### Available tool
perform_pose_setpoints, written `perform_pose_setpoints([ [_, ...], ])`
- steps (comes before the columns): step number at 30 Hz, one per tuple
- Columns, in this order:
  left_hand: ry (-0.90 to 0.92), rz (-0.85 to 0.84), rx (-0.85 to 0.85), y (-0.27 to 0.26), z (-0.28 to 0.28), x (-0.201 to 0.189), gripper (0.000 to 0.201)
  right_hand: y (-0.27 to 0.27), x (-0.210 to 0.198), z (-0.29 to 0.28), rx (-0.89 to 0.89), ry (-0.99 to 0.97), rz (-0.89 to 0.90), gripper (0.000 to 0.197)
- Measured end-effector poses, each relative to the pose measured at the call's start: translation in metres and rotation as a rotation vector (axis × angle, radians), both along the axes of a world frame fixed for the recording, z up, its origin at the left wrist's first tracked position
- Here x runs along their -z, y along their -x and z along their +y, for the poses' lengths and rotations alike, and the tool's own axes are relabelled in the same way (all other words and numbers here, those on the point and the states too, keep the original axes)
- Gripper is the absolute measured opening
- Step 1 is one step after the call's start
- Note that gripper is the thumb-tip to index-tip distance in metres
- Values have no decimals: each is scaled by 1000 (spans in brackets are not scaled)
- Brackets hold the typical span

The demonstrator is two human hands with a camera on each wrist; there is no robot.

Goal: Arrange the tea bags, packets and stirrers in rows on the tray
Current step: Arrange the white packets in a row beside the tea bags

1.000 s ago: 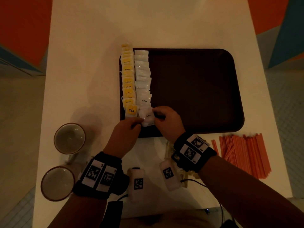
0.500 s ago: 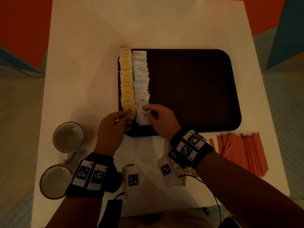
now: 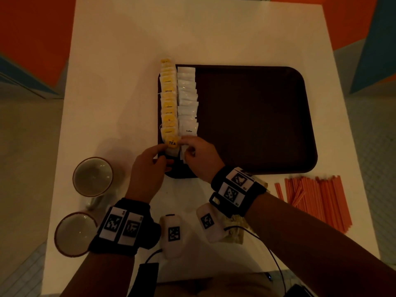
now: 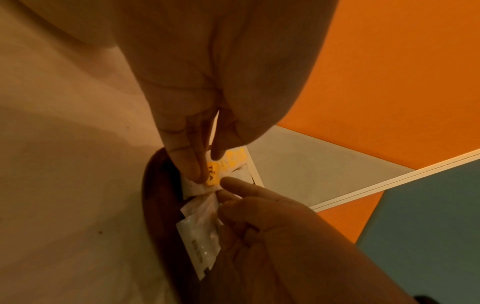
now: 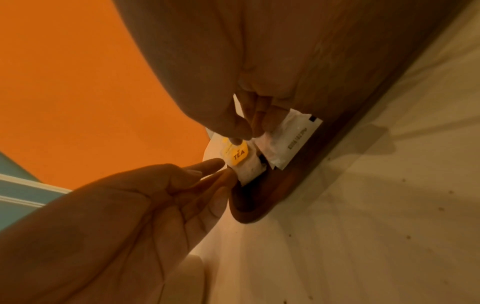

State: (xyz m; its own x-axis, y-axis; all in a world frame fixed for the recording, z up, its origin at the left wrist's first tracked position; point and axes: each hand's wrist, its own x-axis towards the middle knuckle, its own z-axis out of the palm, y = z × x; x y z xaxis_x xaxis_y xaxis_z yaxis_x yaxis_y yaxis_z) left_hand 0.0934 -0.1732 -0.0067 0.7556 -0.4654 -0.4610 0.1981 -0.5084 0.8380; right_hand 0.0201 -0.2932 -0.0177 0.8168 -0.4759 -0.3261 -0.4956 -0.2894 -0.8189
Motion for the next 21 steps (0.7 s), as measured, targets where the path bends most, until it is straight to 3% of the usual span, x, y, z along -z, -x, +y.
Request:
perform_pose_setpoints([
  [18,15,-45,21,-1,4,0,37,-12,3,8,-61,103,-107,42],
  [21,-11,-48,-8,-1,5,1,34,-4,-2,-5,32,72,-86,38],
])
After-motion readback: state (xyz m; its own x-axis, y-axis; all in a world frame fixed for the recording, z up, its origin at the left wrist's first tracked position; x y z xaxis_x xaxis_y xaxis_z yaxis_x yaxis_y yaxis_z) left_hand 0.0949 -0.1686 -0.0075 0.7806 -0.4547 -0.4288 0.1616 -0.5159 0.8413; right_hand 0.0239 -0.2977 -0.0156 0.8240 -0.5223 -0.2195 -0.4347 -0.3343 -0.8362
